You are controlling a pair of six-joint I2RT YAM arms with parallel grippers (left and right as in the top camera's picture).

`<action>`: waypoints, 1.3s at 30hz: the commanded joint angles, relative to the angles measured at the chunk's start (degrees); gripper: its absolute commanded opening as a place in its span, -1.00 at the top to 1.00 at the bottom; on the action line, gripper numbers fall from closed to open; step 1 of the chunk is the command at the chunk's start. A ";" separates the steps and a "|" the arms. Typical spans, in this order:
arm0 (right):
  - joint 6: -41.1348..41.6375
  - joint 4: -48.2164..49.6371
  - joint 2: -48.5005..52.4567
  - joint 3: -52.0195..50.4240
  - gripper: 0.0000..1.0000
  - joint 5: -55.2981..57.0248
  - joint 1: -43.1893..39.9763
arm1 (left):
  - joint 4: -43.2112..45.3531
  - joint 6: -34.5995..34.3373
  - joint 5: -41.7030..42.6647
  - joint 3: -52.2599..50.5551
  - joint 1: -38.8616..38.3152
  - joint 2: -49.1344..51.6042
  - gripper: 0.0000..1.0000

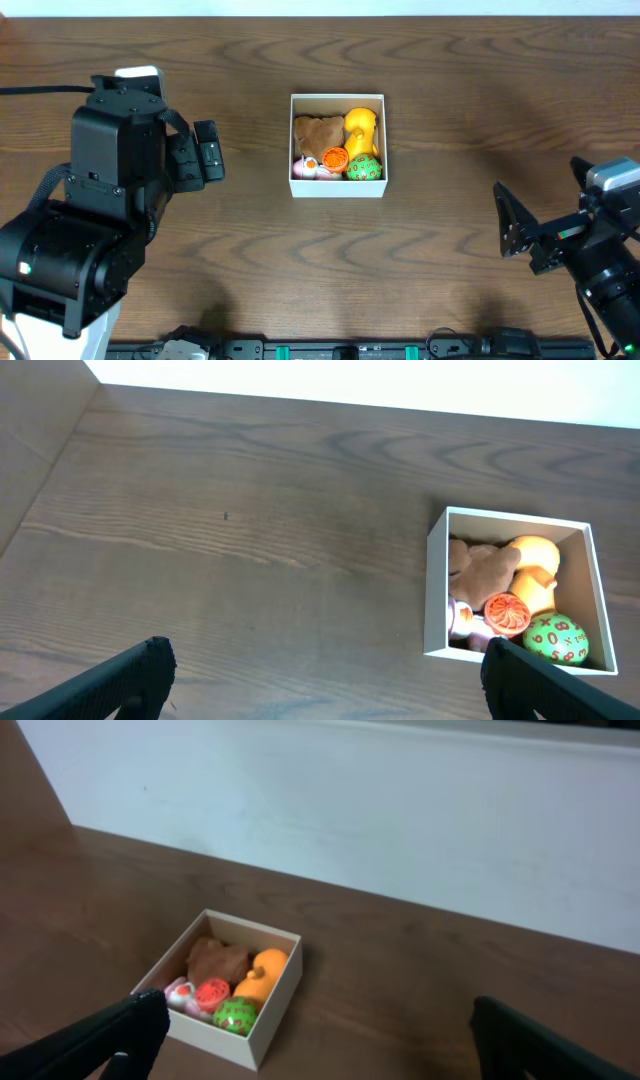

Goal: Pack container

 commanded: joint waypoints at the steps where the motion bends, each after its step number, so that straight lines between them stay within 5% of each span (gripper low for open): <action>1: -0.74 -0.74 0.00 0.50 -0.99 -0.44 0.48 | -0.15 -0.70 -0.74 0.07 0.33 0.07 -0.96; 24: -1.46 -1.36 -0.57 -1.20 -0.98 4.33 0.44 | -0.15 -0.70 -0.74 0.07 0.33 0.07 -0.96; 39: -1.09 15.87 -26.38 -44.48 -0.98 5.53 0.55 | -0.15 -0.70 -0.74 0.07 0.33 0.07 -0.96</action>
